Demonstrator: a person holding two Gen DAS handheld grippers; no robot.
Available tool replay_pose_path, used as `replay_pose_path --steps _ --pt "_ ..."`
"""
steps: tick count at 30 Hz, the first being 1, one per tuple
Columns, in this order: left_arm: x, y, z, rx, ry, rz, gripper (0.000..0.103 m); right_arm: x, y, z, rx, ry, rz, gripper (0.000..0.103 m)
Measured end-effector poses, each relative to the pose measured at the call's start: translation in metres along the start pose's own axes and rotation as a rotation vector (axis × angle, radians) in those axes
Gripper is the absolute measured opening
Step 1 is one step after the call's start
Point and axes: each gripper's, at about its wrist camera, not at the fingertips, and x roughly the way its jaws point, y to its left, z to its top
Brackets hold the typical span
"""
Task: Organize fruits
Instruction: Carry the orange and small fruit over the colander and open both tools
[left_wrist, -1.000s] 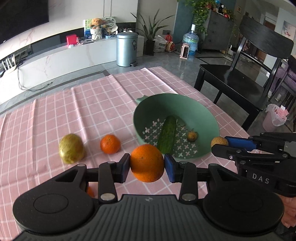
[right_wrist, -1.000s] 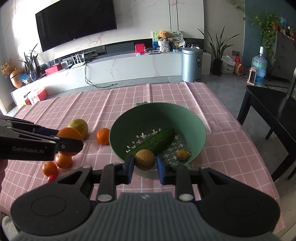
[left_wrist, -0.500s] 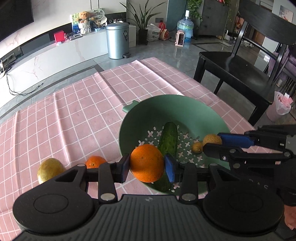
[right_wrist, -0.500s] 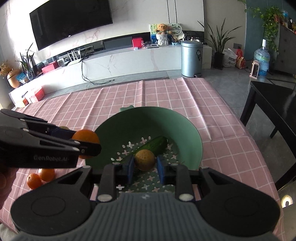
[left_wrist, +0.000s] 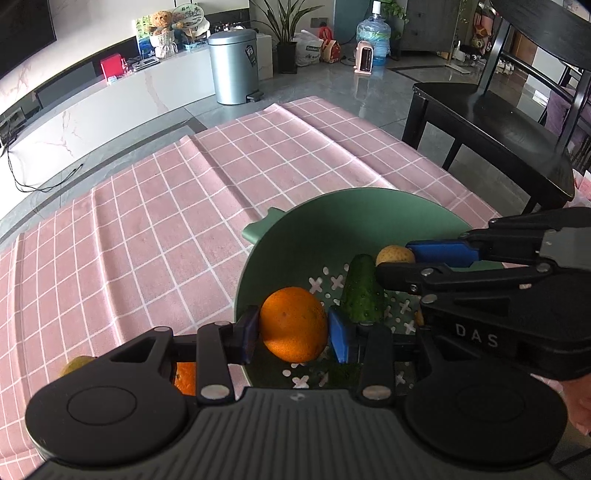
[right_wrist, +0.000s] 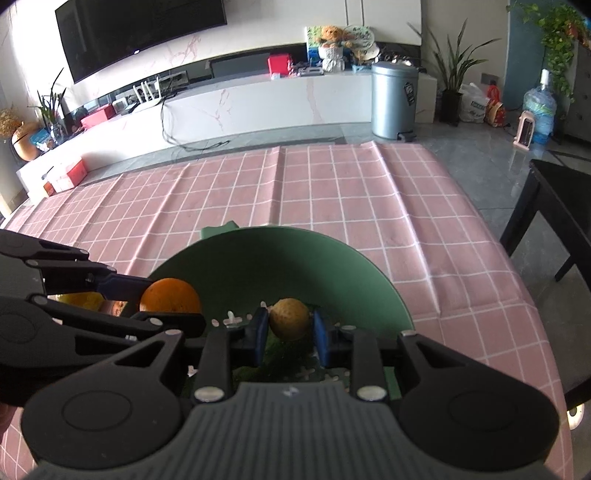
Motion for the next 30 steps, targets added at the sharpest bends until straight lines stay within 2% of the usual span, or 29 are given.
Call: replay_pose_path --steps 7,13,20,30 --pt "0.004 0.0 0.004 0.016 -0.01 0.001 0.045 0.02 -0.006 0.007 0.007 0.032 -0.005 0.023" --pt "0.005 0.002 0.006 0.011 -0.017 -0.001 0.048 0.02 -0.008 0.007 0.019 0.022 -0.011 0.025" --pt "-0.007 0.009 0.004 -0.044 -0.054 -0.023 0.049 0.008 -0.007 0.01 0.048 -0.007 -0.006 0.034" --pt "-0.047 0.018 0.001 -0.086 -0.114 -0.035 0.051 -0.027 0.008 0.007 0.054 -0.041 -0.002 0.035"
